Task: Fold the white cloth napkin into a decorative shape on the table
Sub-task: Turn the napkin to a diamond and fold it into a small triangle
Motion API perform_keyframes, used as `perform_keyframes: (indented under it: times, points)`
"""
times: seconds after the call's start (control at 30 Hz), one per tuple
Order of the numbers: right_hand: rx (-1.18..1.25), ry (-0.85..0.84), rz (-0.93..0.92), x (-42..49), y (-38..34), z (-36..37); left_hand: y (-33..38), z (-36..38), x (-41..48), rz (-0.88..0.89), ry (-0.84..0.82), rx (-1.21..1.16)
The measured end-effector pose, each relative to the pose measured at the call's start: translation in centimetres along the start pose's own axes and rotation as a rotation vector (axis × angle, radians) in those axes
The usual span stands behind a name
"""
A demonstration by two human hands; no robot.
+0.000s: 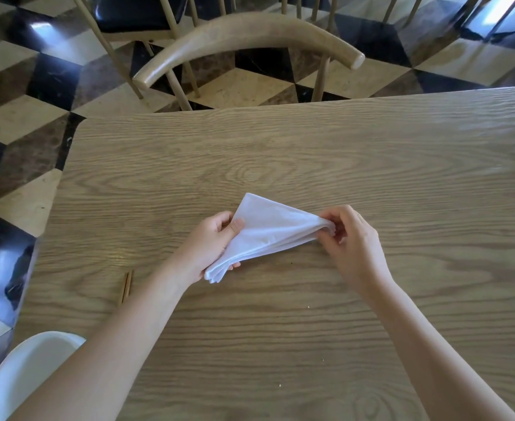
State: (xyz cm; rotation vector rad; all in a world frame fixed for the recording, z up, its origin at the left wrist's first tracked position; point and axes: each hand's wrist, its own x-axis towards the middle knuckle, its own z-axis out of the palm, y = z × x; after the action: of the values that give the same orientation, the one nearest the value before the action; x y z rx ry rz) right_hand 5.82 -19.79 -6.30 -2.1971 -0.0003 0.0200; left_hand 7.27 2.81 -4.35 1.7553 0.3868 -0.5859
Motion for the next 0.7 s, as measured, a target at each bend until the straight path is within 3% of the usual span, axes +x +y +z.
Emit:
perform_keyframes:
  times: [0.23,0.37,0.5,0.7]
  points:
    - [0.025,0.118,0.130,-0.1,0.1,-0.2,0.2,0.3,-0.1,0.125,0.043,0.048]
    - [0.021,0.075,0.123,-0.4,0.1,-0.1,0.5,-0.3,-0.2,0.199,0.053,0.070]
    - [0.126,-0.059,0.149,0.4,0.4,-1.2,0.5,-0.6,-0.2,0.250,0.016,0.164]
    - [0.265,-0.465,0.214,1.5,0.0,-3.7,0.4,-0.4,0.6,0.398,0.011,0.247]
